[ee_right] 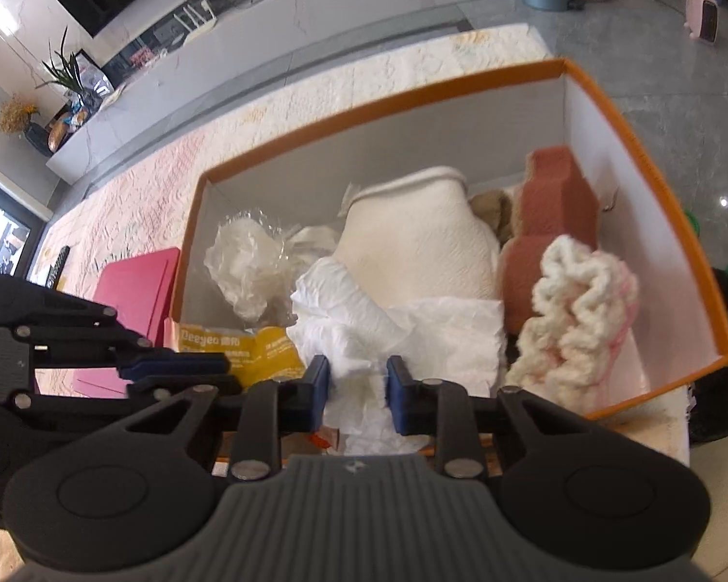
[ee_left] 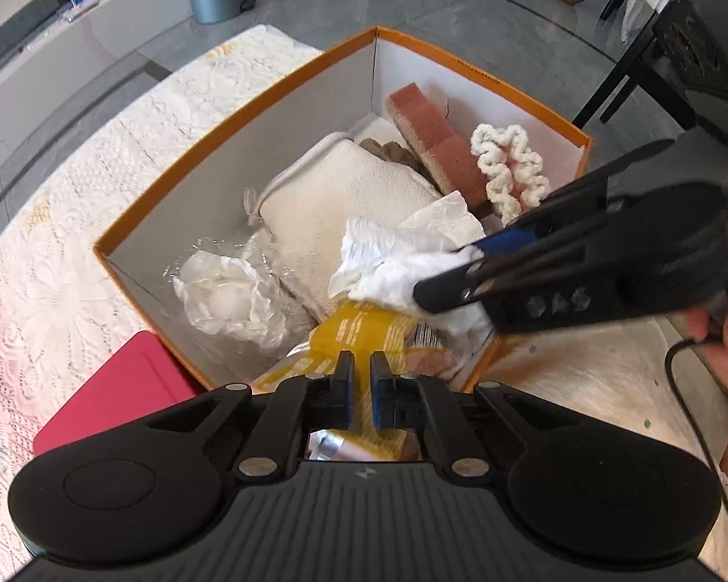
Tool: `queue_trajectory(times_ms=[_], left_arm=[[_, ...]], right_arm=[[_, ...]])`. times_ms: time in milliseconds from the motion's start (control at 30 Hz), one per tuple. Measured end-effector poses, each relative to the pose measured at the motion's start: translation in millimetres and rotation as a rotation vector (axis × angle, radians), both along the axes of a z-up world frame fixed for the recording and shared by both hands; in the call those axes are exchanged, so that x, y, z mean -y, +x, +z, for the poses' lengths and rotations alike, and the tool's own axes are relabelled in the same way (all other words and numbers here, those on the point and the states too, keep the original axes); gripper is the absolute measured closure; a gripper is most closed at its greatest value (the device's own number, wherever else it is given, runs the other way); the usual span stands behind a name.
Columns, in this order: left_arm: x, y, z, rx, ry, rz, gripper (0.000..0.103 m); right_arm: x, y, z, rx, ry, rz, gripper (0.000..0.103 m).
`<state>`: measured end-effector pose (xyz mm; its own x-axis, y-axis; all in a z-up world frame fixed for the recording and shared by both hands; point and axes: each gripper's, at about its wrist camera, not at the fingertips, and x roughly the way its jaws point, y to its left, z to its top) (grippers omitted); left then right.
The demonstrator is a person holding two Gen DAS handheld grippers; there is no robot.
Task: Organize soft objects
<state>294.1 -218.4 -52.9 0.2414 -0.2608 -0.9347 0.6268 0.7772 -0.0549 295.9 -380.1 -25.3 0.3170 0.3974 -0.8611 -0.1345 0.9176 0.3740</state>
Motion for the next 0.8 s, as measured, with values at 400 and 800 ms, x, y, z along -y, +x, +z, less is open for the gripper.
queue_trajectory(times_ms=[400,800], left_arm=[[1.0,8.0,-21.6,-0.023,-0.001,-0.006,0.1],[-35.7,-30.3,67.0,0.2,-0.127,0.06,0.084]], right_arm=[[-17.3,14.4,-26.9,-0.084,0.001,0.014,0.077],[-13.4,-18.3,59.4,0.112,-0.053,-0.026,0.043]])
